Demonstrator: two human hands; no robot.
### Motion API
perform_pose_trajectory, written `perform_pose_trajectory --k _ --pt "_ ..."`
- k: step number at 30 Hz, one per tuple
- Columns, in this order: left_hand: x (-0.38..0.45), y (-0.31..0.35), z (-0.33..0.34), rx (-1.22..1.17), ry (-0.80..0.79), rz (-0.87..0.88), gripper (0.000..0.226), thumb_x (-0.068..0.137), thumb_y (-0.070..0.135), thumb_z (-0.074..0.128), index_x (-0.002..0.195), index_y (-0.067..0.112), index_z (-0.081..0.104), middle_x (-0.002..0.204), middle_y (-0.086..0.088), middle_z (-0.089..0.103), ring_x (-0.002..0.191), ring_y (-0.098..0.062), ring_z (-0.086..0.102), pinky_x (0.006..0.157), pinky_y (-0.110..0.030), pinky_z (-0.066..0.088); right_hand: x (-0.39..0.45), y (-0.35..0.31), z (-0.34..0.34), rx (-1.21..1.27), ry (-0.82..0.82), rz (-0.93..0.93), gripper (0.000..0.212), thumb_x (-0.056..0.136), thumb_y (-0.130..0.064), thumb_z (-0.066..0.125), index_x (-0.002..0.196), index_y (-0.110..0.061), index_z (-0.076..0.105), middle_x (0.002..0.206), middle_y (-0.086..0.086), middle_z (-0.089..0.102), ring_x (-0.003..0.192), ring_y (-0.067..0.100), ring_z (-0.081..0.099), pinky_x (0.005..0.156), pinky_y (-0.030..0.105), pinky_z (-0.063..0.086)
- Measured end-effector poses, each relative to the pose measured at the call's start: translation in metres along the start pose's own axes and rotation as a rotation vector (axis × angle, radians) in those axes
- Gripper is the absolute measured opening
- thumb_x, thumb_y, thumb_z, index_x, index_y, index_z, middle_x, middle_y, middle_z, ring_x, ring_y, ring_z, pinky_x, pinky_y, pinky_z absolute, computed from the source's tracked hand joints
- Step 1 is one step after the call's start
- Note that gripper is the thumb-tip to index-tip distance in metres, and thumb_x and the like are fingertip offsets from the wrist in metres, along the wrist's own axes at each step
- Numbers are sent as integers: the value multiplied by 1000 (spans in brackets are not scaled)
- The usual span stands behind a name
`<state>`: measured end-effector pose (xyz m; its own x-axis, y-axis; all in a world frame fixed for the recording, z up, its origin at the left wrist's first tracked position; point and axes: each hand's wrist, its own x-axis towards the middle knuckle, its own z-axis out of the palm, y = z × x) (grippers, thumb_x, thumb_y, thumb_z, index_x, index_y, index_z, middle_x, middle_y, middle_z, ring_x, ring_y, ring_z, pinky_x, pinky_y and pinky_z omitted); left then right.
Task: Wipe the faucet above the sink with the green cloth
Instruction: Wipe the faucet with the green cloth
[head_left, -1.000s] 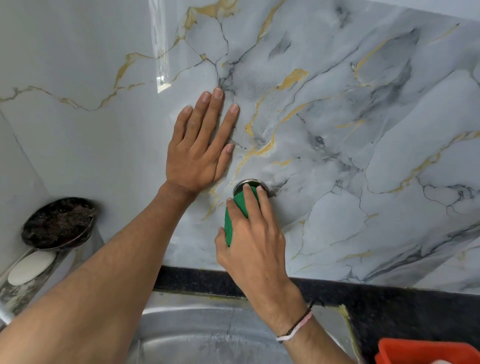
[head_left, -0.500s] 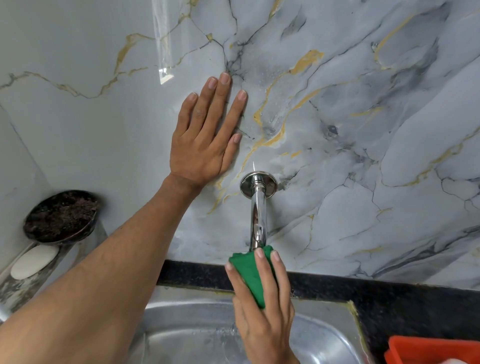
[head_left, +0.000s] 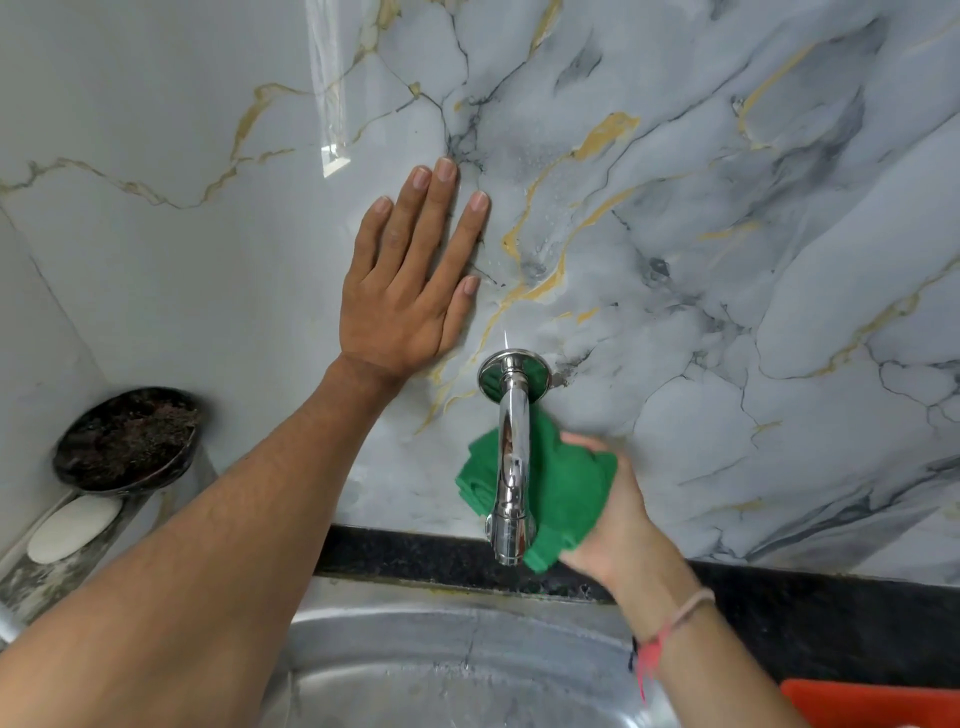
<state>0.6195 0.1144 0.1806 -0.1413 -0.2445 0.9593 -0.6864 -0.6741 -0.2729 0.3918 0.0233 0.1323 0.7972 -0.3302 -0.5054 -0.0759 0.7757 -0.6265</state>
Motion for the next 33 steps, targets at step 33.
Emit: perform_pose_trajectory --k 33 --pt "22 17 -55 48 -332 -69 58 108 28 39 162 8 31 165 -26 34 155 -40 31 124 -54 39 -113 74 -96 -194 -103 174 82 73 -57 82 130 0 68 134 31 67 122 45 66 103 56 54"
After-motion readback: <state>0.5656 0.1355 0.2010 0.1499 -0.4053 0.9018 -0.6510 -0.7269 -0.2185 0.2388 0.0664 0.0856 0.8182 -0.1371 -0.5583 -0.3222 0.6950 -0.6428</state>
